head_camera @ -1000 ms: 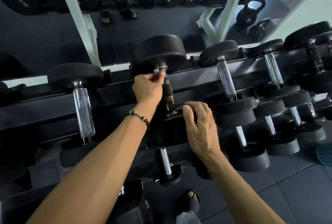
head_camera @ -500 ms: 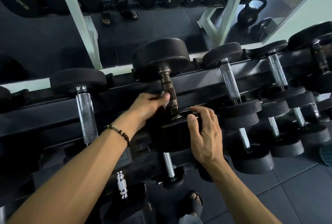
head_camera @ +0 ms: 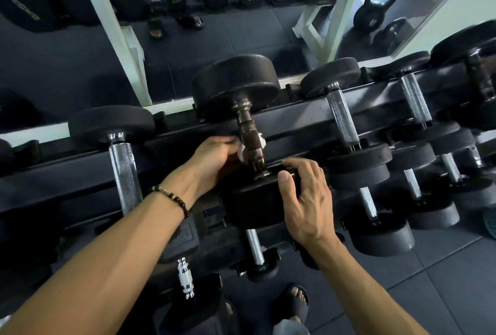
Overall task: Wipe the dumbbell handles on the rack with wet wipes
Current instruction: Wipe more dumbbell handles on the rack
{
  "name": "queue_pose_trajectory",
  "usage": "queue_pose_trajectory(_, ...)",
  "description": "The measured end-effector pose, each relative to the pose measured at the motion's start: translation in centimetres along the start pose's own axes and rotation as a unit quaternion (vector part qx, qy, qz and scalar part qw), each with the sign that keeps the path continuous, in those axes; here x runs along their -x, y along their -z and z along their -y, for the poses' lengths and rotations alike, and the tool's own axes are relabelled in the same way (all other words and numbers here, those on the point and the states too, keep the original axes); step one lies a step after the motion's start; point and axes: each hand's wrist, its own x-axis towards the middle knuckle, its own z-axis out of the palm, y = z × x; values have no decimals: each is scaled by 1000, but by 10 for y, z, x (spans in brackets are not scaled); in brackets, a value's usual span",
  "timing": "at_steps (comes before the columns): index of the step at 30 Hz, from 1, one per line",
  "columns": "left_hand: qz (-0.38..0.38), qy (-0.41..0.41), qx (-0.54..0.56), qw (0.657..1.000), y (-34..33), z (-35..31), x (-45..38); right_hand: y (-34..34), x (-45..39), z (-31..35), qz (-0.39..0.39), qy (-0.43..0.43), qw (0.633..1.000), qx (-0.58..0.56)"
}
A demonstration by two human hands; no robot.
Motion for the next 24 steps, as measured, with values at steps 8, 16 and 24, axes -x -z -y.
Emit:
queue_pose_trajectory(8, 25, 29, -154, 987, 3, 21, 22, -2, 0, 1, -16, 8, 1000, 0)
queue_pose_trajectory(16, -24, 0, -112, 993, -5, 3, 23, -1, 0, 1, -10, 4, 1000, -1)
queue_pose_trajectory(24, -141, -167, -397, 891, -12, 7, 23, 0, -1, 3, -9, -2, 1000, -12)
